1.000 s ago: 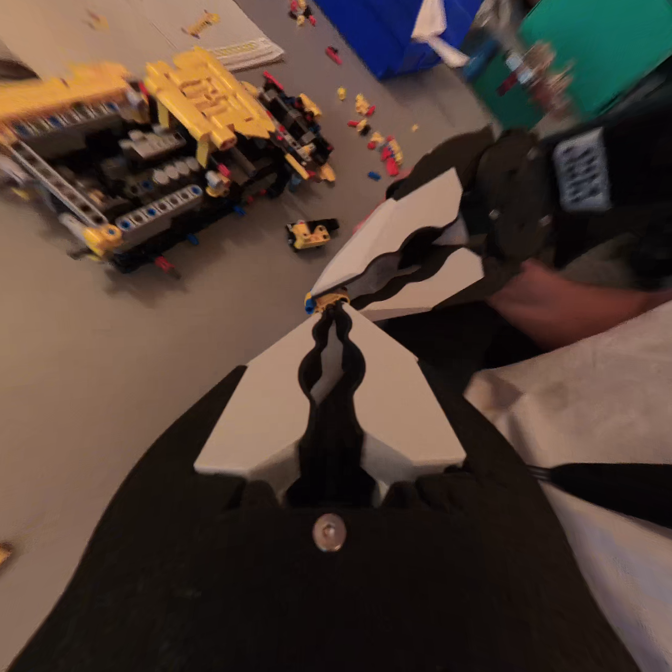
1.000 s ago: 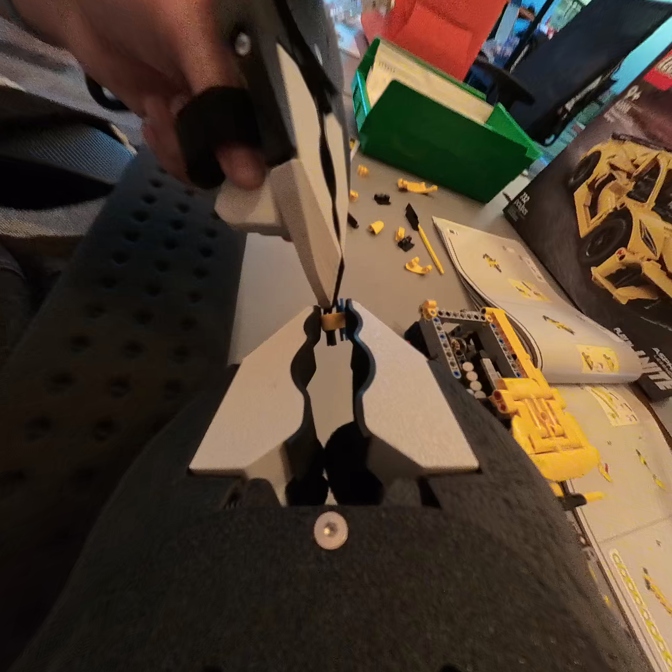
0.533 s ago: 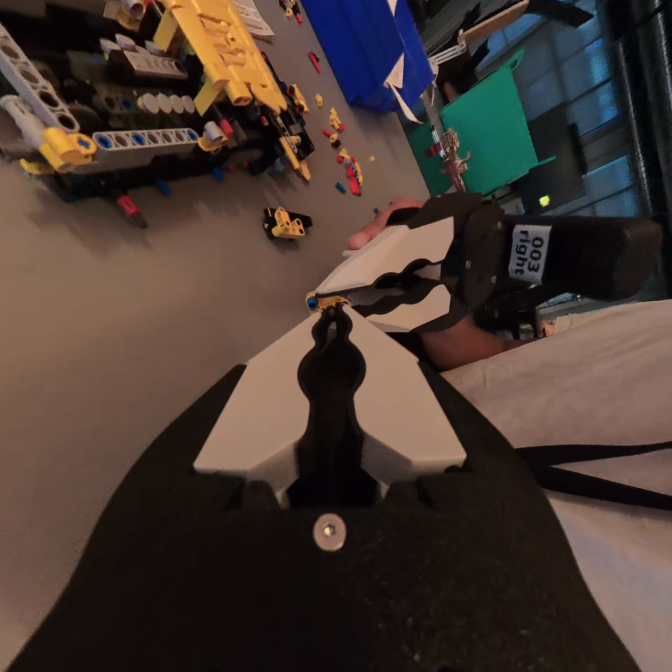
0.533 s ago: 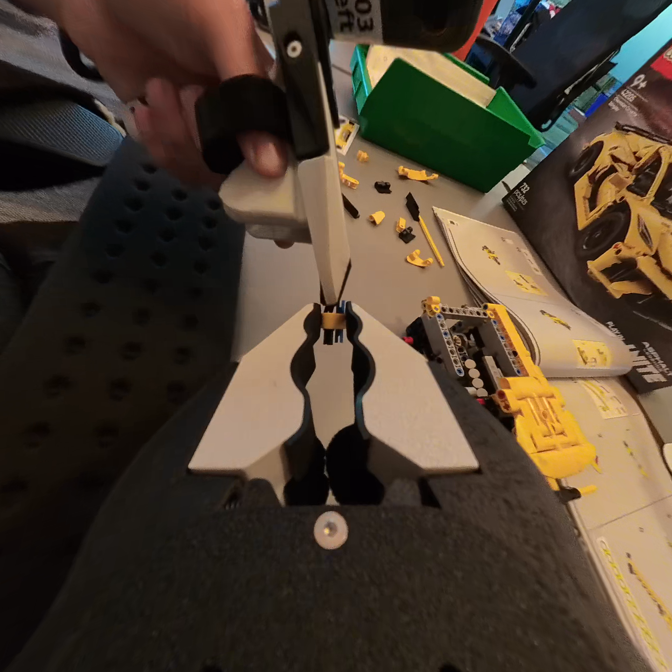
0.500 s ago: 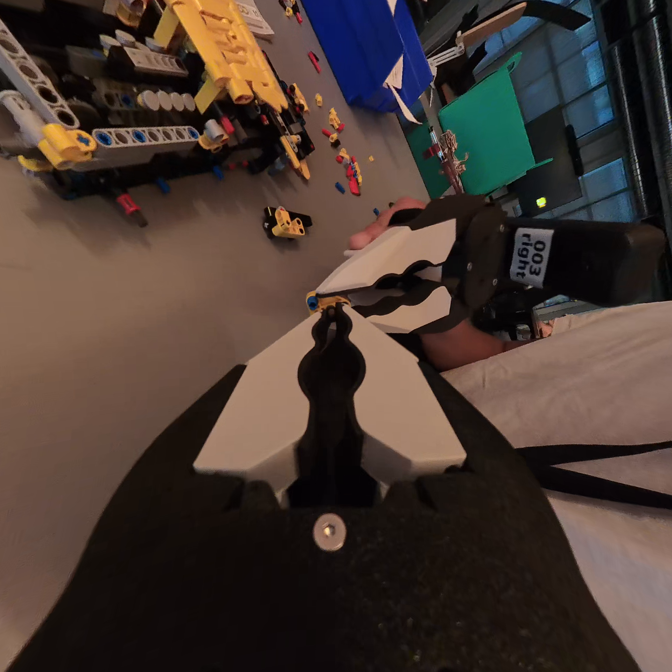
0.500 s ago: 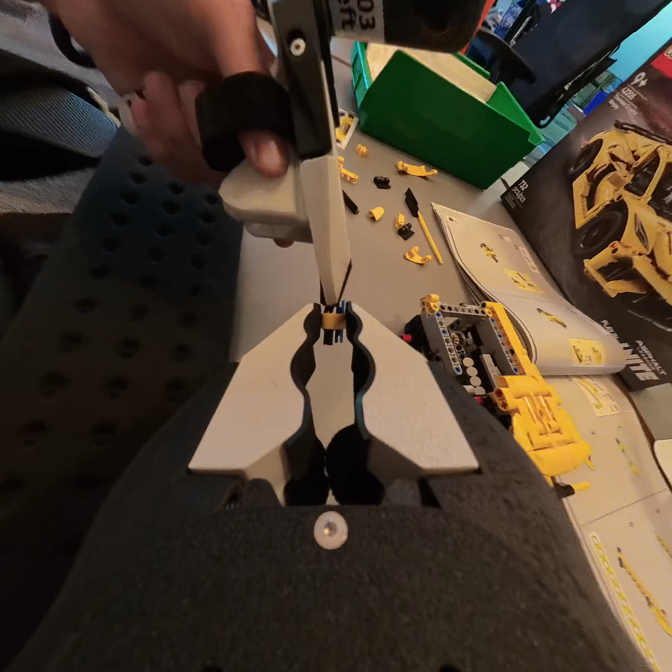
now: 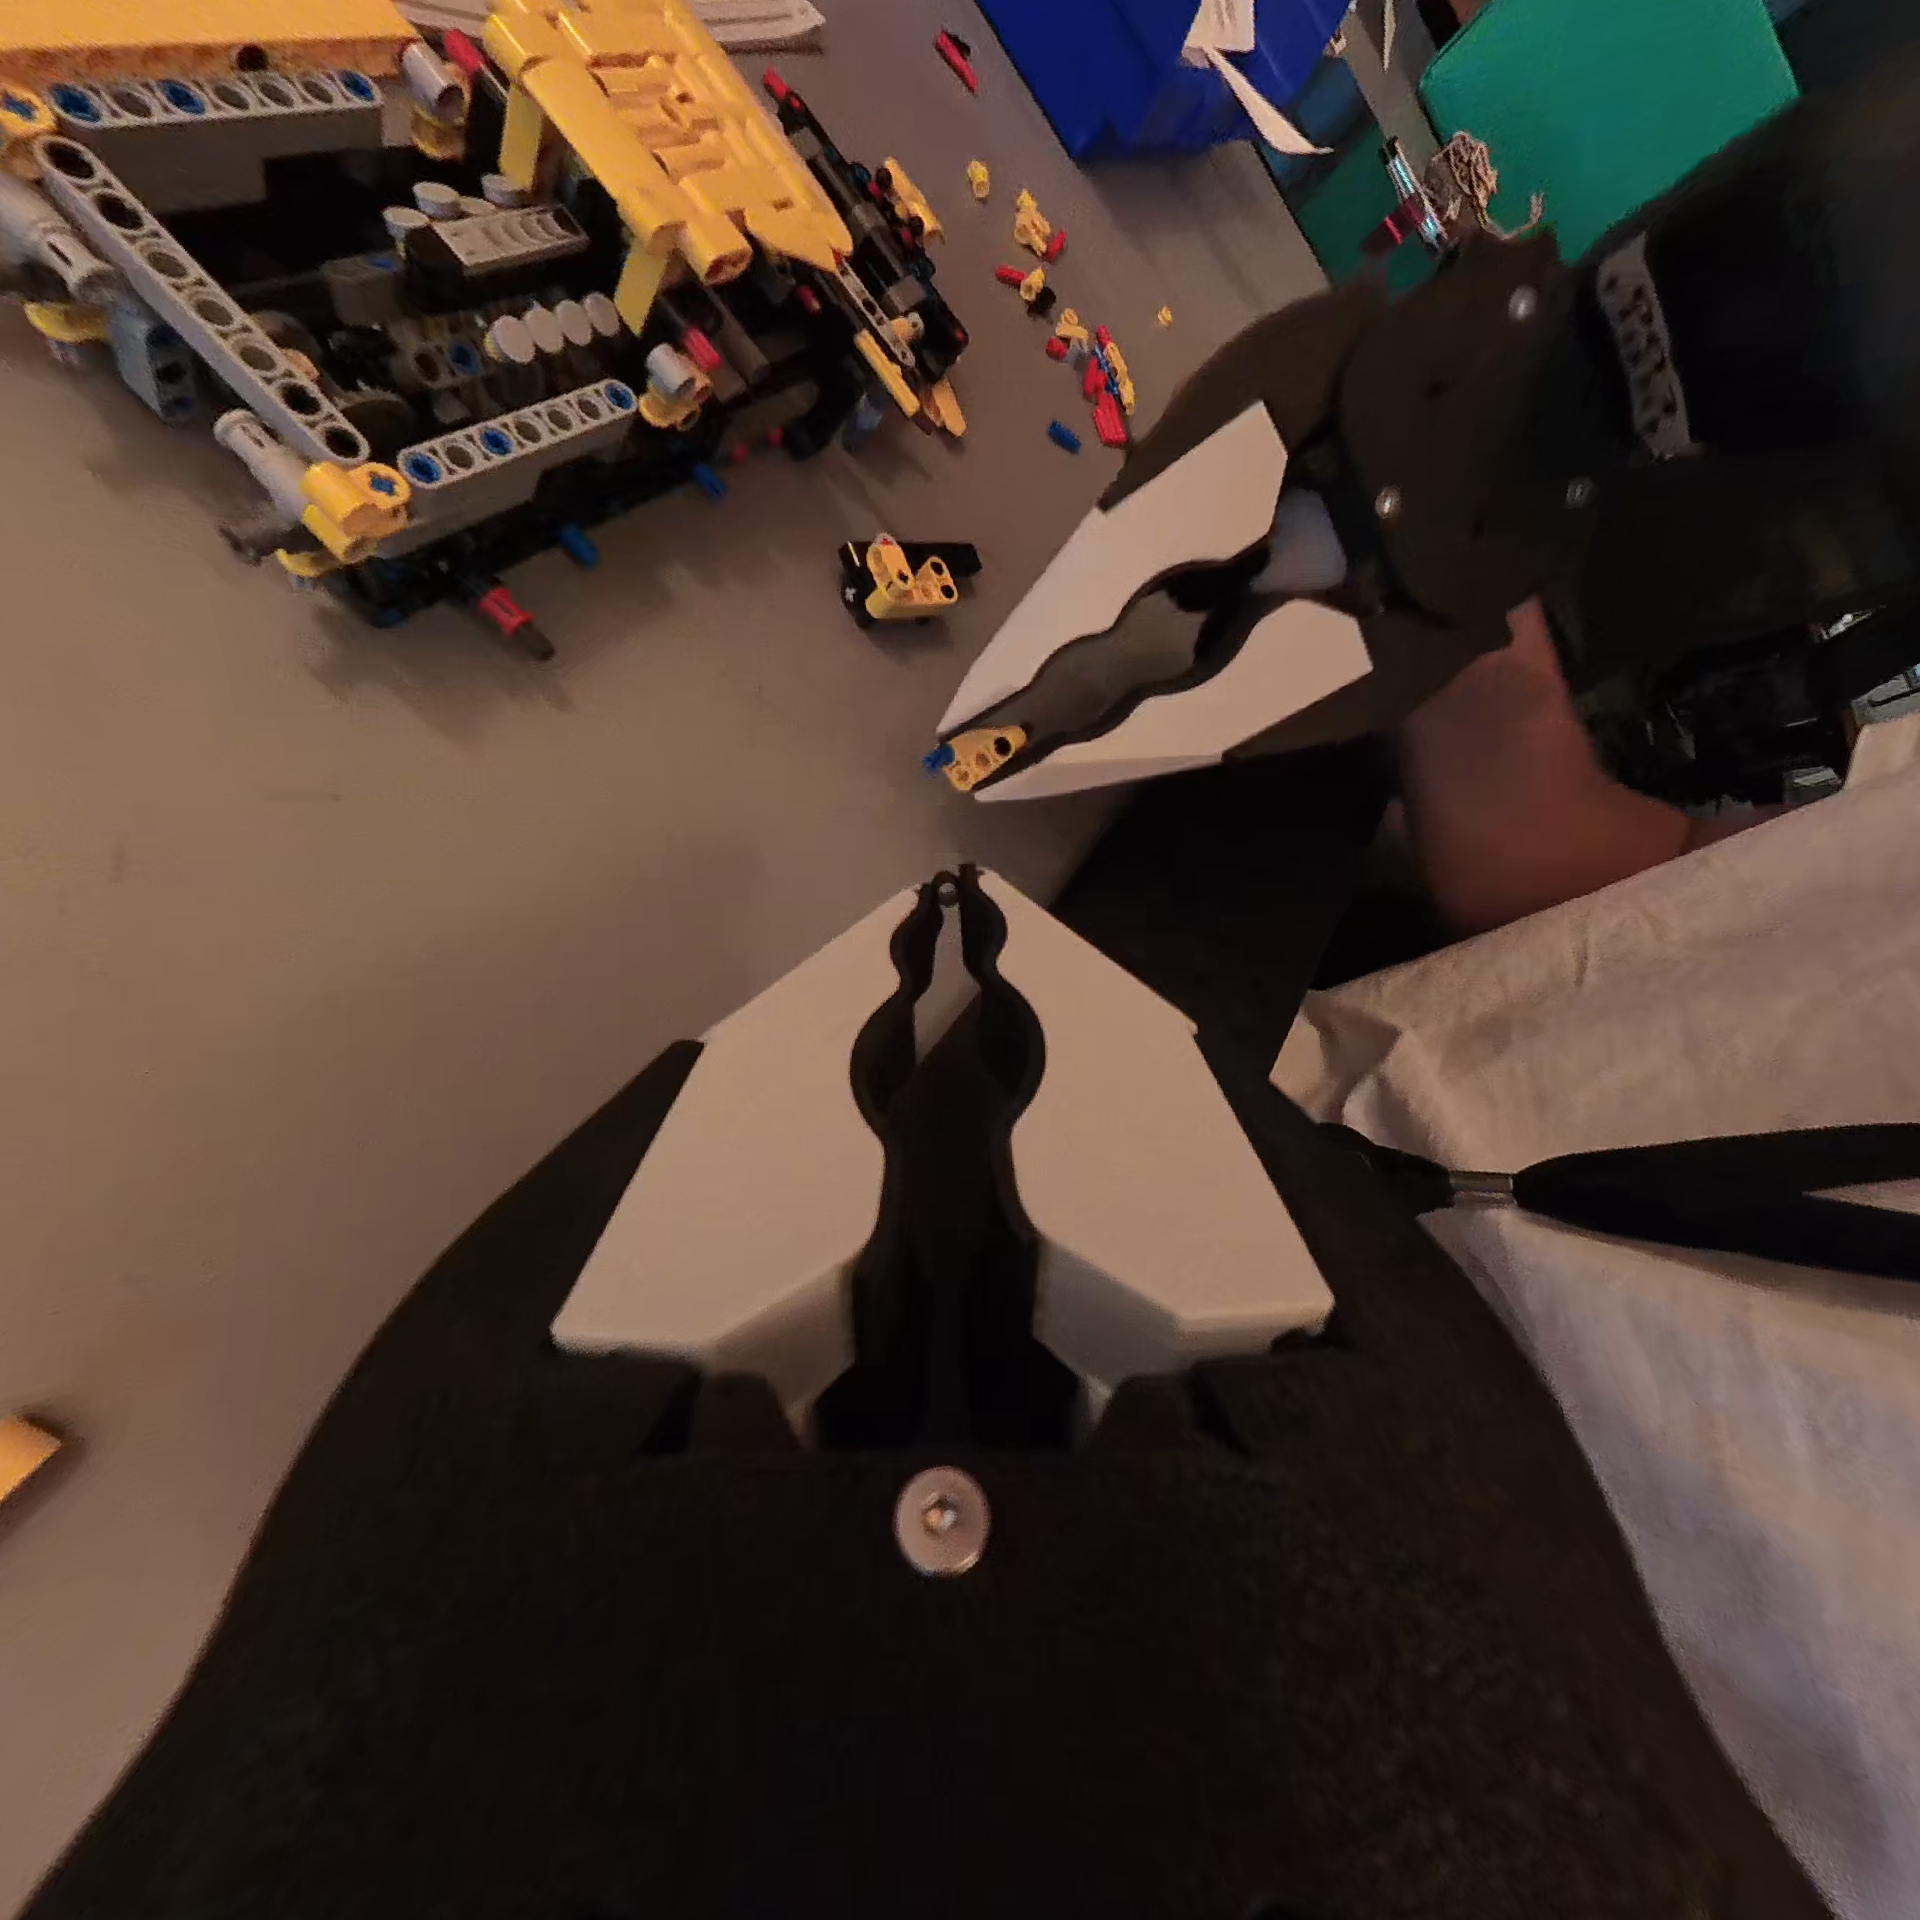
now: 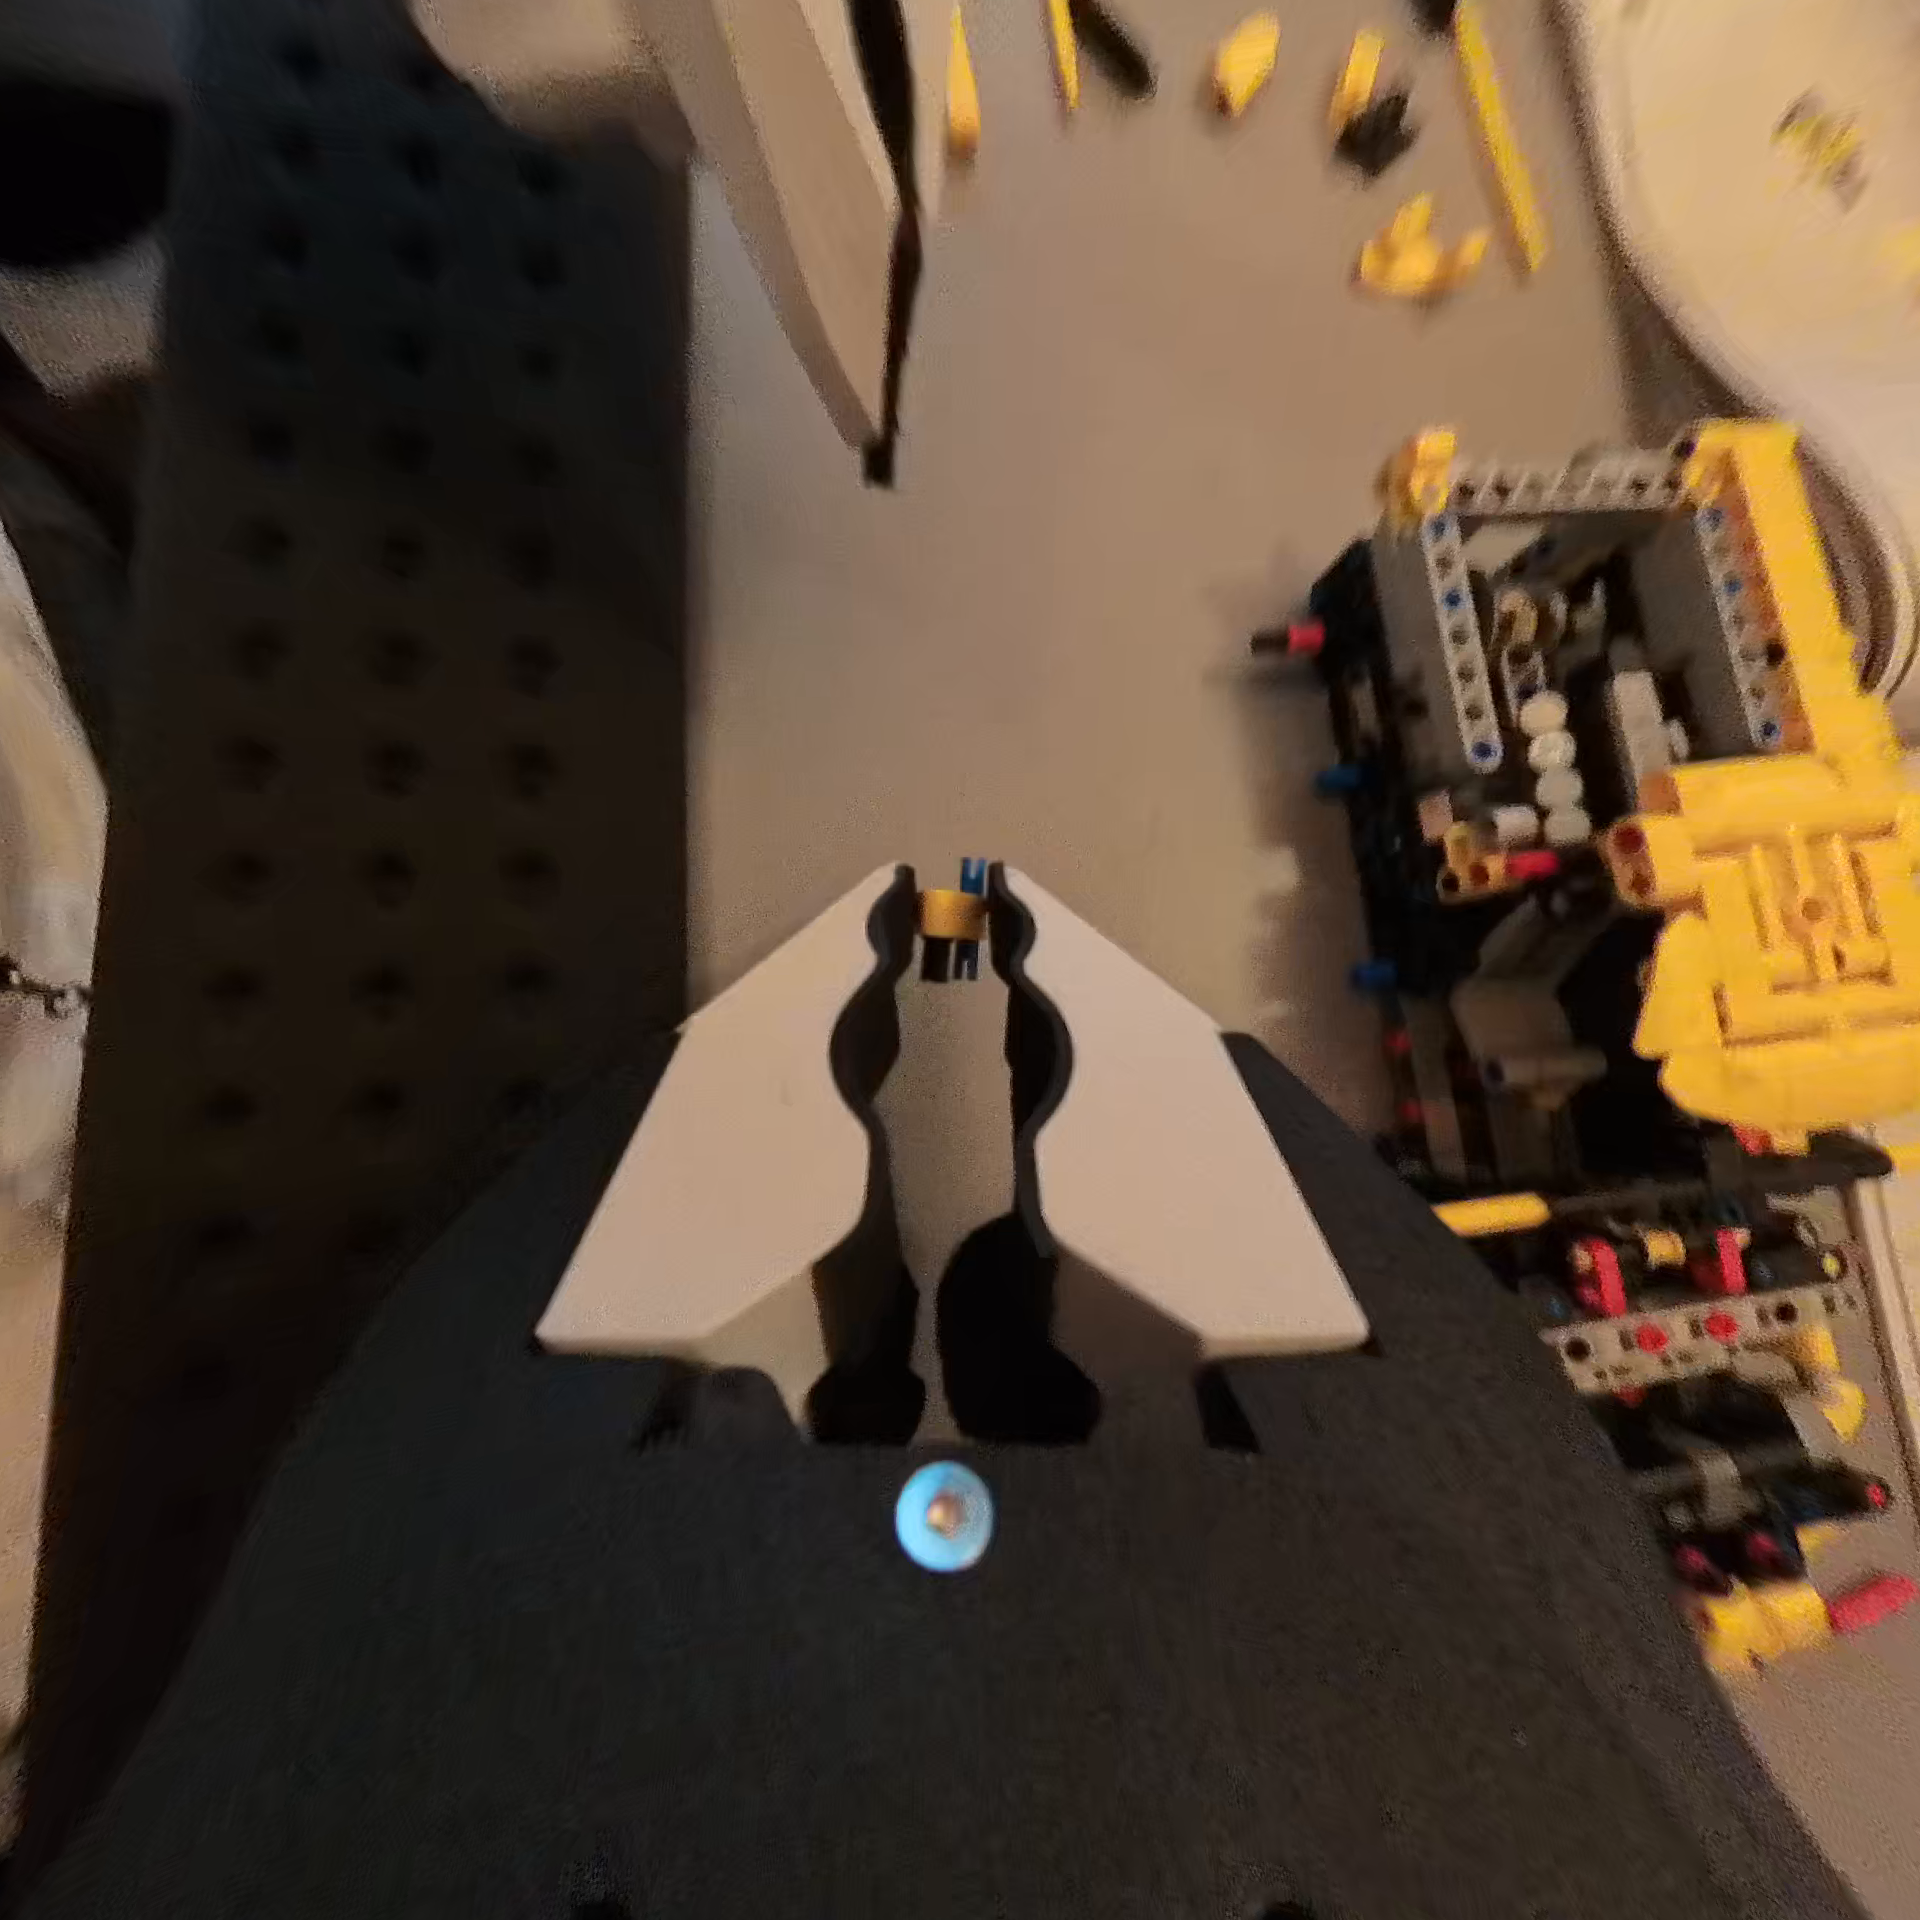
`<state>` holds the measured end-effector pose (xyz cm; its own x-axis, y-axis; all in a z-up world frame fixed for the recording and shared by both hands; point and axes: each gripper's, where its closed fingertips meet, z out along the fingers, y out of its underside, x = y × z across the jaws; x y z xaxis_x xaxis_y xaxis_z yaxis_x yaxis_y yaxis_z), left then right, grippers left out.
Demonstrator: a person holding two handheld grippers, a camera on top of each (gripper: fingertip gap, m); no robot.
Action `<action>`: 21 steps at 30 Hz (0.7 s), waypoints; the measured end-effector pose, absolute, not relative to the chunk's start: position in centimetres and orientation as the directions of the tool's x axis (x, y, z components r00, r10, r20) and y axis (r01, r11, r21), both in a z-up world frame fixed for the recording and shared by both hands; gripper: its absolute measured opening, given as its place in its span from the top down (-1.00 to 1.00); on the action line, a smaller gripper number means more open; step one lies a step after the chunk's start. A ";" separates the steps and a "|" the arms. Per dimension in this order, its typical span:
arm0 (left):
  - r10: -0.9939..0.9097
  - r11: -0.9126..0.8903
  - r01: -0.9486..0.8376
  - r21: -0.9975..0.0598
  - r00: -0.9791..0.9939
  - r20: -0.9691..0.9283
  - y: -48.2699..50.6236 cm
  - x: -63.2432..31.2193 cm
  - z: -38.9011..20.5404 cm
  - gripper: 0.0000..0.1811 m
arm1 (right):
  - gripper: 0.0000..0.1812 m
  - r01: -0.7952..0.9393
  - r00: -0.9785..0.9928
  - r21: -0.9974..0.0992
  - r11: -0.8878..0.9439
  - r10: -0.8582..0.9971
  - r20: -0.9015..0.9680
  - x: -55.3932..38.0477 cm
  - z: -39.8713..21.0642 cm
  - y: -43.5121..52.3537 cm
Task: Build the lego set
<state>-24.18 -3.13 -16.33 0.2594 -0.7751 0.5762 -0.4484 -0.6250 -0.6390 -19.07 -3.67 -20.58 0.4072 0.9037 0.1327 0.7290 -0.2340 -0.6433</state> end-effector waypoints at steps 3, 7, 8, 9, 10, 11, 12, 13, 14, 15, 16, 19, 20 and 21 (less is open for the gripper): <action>-0.792 -0.601 -0.467 -0.648 0.243 0.560 -3.7 -24.0 -16.7 0.96 | 0.86 0.802 0.392 -0.514 -0.304 0.918 0.068 -17.5 -21.5 -4.5; -0.805 -0.585 -0.457 -0.670 0.227 0.548 -4.0 -23.7 -16.9 0.95 | 0.85 0.854 0.363 -0.418 -0.311 0.930 0.051 -17.1 -22.6 -4.8; -0.804 -0.587 -0.447 -0.675 0.222 0.552 -4.0 -23.6 -16.7 0.95 | 0.85 0.857 0.356 -0.413 -0.307 0.934 0.044 -17.2 -22.9 -4.8; -0.802 -0.589 -0.437 -0.679 0.216 0.557 -4.1 -23.5 -16.6 0.95 | 0.85 0.852 0.356 -0.424 -0.307 0.934 0.040 -17.5 -22.9 -4.8; -0.801 -0.591 -0.429 -0.683 0.211 0.561 -4.1 -23.5 -16.5 0.96 | 0.85 0.848 0.357 -0.428 -0.312 0.934 0.026 -17.6 -22.9 -4.9; -0.800 -0.593 -0.422 -0.686 0.208 0.563 -4.2 -23.6 -16.5 0.96 | 0.85 0.844 0.362 -0.430 -0.319 0.932 0.018 -17.6 -22.9 -4.9; -0.798 -0.595 -0.415 -0.688 0.207 0.566 -4.2 -23.6 -16.5 0.96 | 0.85 0.842 0.366 -0.432 -0.324 0.931 0.013 -17.6 -22.9 -4.8; -0.796 -0.598 -0.410 -0.689 0.205 0.569 -4.2 -23.7 -16.6 0.96 | 0.84 0.838 0.368 -0.436 -0.328 0.930 0.008 -17.7 -22.9 -4.9; -0.794 -0.601 -0.407 -0.688 0.201 0.574 -4.3 -23.7 -16.6 0.96 | 0.83 0.834 0.371 -0.442 -0.331 0.929 0.003 -17.7 -22.9 -4.9; -0.792 -0.603 -0.404 -0.688 0.199 0.577 -4.3 -23.7 -16.7 0.96 | 0.81 0.831 0.377 -0.443 -0.337 0.926 0.003 -17.7 -23.0 -4.8; -0.791 -0.605 -0.401 -0.688 0.197 0.580 -4.3 -23.8 -16.7 0.96 | 0.79 0.829 0.379 -0.442 -0.342 0.925 -0.005 -17.7 -23.1 -5.0; -0.787 -0.609 -0.395 -0.688 0.193 0.586 -4.2 -23.9 -16.8 0.96 | 0.75 0.818 0.388 -0.451 -0.356 0.921 -0.023 -17.8 -23.3 -5.3; -0.786 -0.610 -0.394 -0.687 0.192 0.588 -4.2 -23.9 -16.8 0.96 | 0.75 0.816 0.391 -0.454 -0.358 0.920 -0.023 -17.8 -23.3 -5.3; -0.785 -0.612 -0.393 -0.687 0.189 0.590 -4.2 -23.9 -16.9 0.96 | 0.75 0.814 0.397 -0.455 -0.362 0.918 -0.020 -17.7 -23.4 -5.3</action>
